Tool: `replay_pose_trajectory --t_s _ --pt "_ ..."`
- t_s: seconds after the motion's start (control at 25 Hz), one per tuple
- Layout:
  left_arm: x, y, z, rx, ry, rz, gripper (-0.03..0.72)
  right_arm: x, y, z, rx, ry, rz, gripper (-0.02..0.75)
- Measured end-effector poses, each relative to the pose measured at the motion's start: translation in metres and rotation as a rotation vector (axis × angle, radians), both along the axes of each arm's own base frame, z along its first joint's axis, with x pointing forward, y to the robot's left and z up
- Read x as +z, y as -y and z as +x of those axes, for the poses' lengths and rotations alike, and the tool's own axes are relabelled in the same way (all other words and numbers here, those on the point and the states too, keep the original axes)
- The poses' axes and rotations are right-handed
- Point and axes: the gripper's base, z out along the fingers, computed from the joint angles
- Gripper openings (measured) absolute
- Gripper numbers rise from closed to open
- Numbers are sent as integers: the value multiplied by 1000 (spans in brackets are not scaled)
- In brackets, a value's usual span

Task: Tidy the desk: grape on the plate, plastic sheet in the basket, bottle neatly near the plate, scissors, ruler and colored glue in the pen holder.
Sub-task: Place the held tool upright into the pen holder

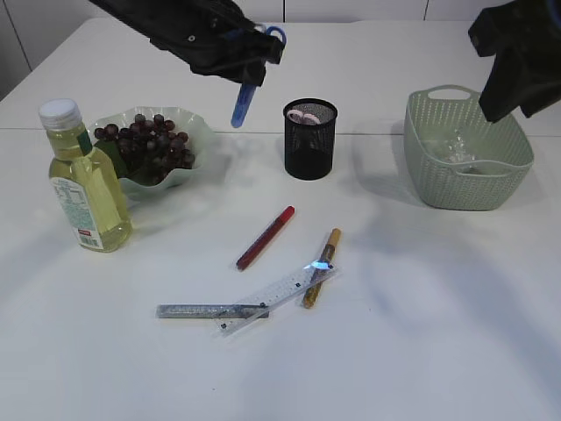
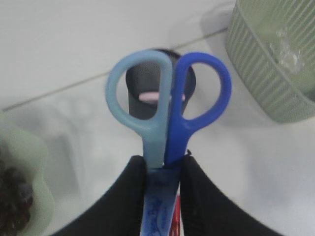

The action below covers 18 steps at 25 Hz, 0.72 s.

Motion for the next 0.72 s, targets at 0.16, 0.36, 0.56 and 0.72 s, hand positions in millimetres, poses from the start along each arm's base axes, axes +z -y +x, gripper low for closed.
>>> replay_pose_trajectory --t_s 0.16,0.36,0.56,0.72 --pt "10 4 9 15 142 -81 153 0 0 0 0 0 0 297" --pt "5 15 21 24 258 -156 153 0 1 0 -2 4 -13 297" --pt "-11 35 24 4 332 -206 153 0 3 1 -5 11 -34 297" --pt "-18 45 28 1 407 -251 153 0 4 1 -6 15 -45 297"
